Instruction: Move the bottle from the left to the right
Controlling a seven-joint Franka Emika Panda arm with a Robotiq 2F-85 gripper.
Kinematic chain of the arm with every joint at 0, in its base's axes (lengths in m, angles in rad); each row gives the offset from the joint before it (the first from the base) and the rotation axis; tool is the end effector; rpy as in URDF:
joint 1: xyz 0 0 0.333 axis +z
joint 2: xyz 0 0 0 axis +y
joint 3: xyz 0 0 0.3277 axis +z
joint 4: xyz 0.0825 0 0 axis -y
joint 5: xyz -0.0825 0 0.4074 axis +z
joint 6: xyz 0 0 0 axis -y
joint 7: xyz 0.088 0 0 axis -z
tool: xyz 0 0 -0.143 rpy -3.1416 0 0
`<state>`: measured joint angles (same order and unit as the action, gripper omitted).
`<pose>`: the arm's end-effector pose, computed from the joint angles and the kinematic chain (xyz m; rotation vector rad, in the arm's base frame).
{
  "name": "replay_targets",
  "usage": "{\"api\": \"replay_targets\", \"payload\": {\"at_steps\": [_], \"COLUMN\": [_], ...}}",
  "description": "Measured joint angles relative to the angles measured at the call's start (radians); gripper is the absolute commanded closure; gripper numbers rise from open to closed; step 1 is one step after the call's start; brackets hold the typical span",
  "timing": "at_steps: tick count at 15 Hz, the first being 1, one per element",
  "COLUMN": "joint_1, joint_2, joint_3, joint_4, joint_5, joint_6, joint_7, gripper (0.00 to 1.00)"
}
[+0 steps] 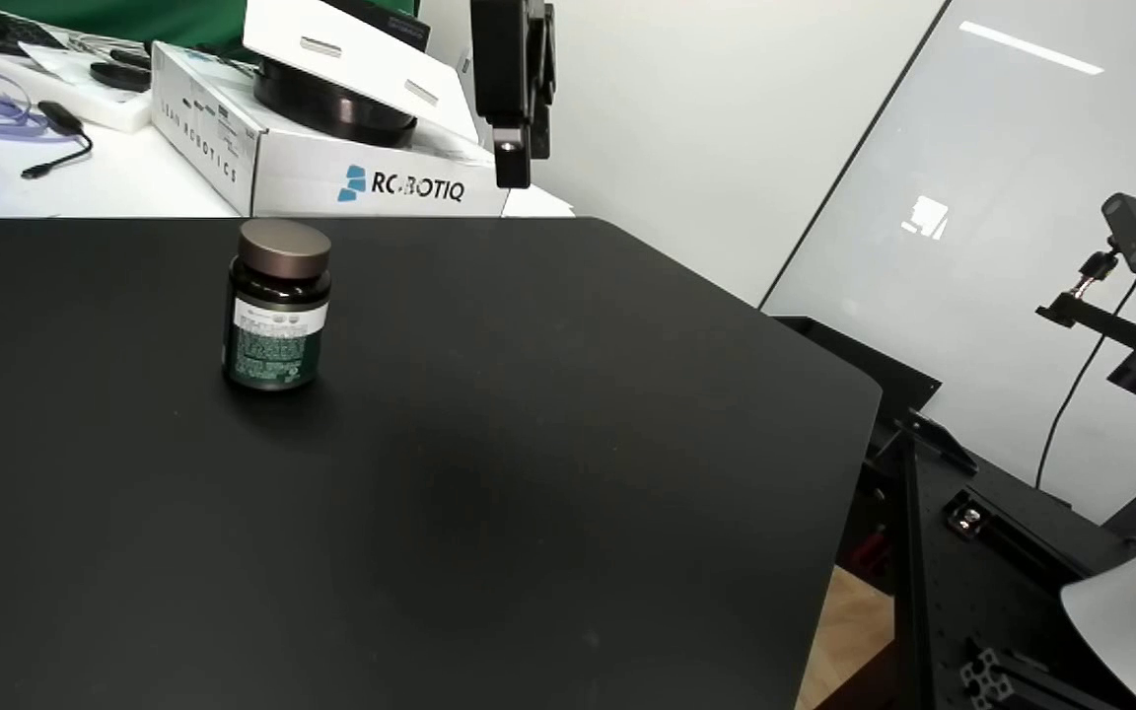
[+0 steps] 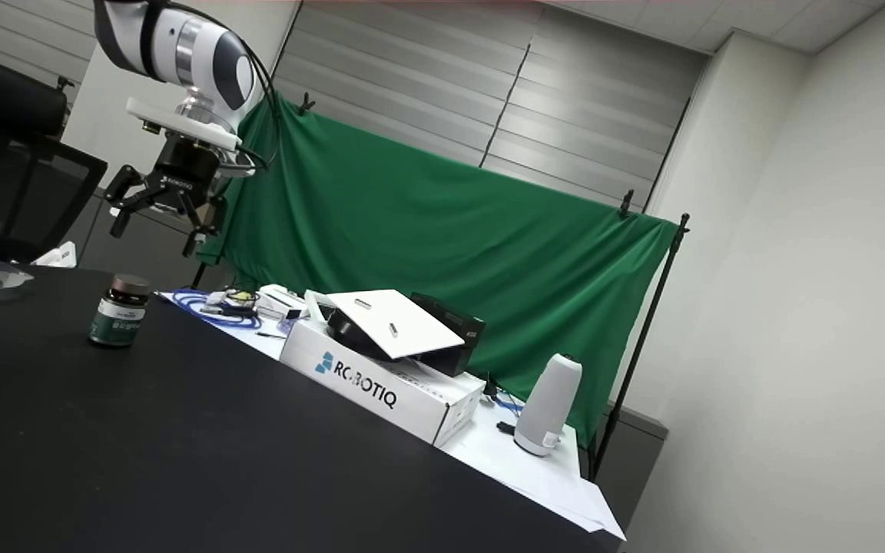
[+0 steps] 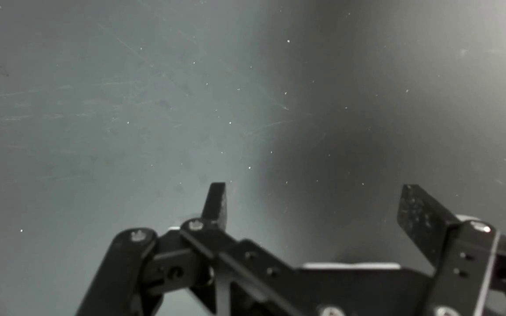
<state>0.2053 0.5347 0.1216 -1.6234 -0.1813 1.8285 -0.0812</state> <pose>0.6345 0.1864 0.2546 2.8816 0.6998 -0.4620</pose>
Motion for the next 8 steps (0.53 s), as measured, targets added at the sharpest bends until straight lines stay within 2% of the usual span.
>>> {"api": "replay_targets", "payload": {"at_steps": [4,8], "joint_1": [0.001,0.019], "joint_2": [0.001,0.020], "joint_3": [0.000,0.001], "joint_4": [-0.001,0.013], "joint_5": [-0.002,-0.028], "joint_6": [0.011,0.117], "joint_7": [-0.001,-0.001], "gripper": [0.00,0.00]}}
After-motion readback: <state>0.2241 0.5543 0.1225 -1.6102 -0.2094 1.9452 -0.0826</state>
